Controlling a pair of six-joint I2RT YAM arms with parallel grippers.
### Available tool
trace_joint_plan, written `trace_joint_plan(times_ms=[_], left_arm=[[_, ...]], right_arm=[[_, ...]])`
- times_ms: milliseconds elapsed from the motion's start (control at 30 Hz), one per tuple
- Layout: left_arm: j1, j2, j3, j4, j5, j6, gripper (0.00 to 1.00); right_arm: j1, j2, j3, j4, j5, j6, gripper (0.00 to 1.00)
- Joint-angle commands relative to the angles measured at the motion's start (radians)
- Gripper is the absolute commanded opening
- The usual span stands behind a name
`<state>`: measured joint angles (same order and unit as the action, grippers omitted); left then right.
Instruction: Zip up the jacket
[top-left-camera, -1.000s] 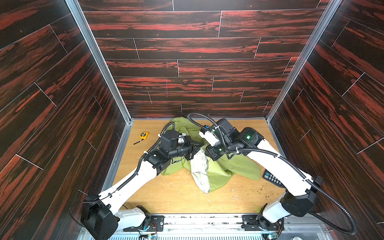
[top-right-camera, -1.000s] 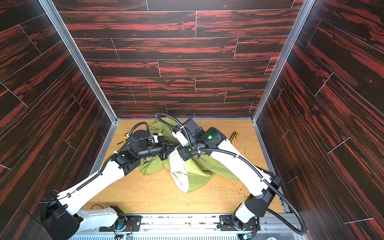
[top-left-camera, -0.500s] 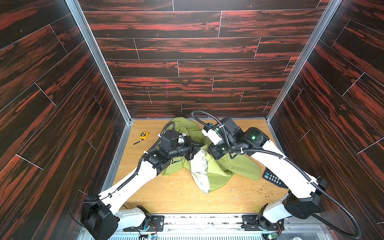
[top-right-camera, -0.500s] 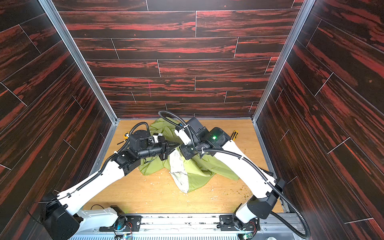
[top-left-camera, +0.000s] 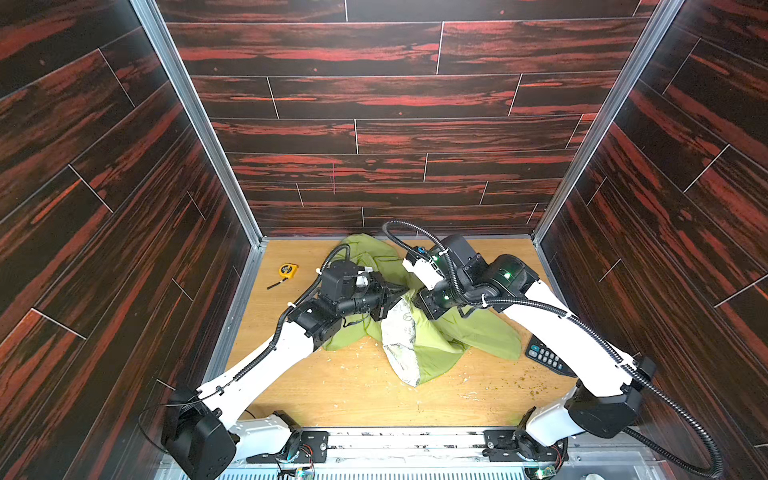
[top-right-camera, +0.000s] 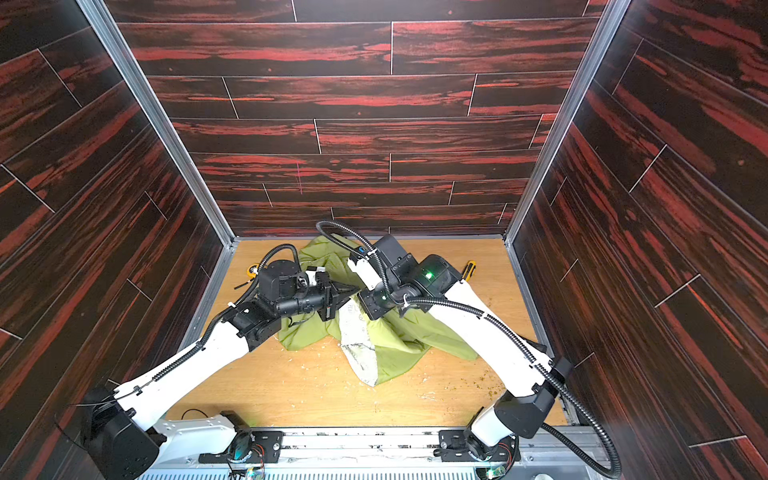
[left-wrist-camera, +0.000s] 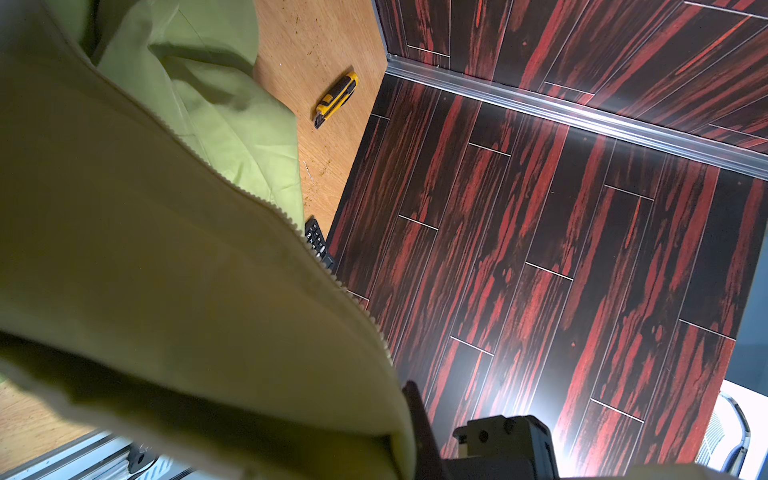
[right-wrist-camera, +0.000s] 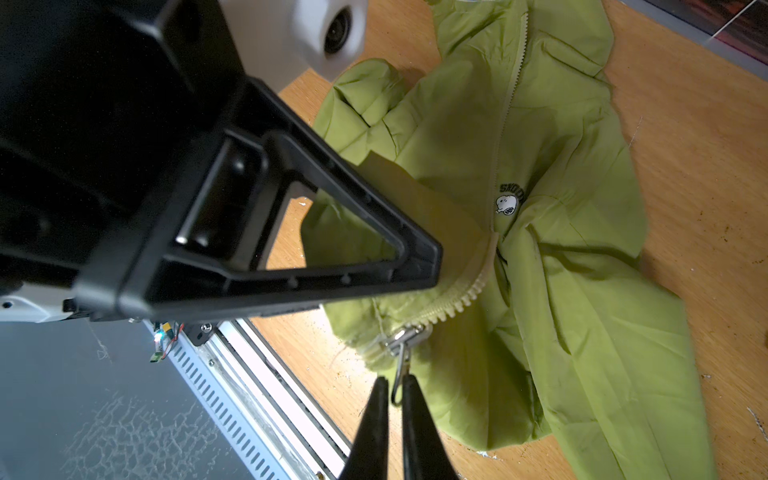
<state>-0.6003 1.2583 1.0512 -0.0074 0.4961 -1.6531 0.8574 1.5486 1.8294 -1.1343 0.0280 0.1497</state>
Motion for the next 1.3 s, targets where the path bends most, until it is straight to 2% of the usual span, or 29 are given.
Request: trace_joint_plan(times_ms=[0,600,833,1000,1167,1200,1267], left_arm=[[0.002,-0.02,0.013,0.027,0.016,0.004,0.0],[0.003,-0.019,0.015,0.041,0.026,0.003,0.0],[0.001,-0.021,0.012,0.043,0.029,0.002,0.0],[0.002,-0.021,0.007,0.051,0.026,-0.004,0.0],[0.003,-0.029,-0.02,0.084,0.007,-0.014,0.0],[0.002,-0.03,-0.025,0.087,0.0,-0.015,0.01],[0.002,-0.032,-0.028,0.087,-0.015,-0.006,0.09]], right_arm=[[-0.003,-0.006,-0.008,0.009,-0.007,0.0,0.14],[-0.014,0.019,-0.042,0.031,-0.006,0.0,0.14],[-0.018,0.016,-0.038,0.044,-0.019,0.004,0.1],[-0.018,0.015,-0.034,0.048,-0.057,-0.001,0.0],[-0.018,0.009,-0.043,0.049,-0.058,-0.001,0.0],[-0.018,0.006,-0.047,0.053,-0.054,0.001,0.0],[-0.018,-0.003,-0.055,0.063,-0.045,0.004,0.0]])
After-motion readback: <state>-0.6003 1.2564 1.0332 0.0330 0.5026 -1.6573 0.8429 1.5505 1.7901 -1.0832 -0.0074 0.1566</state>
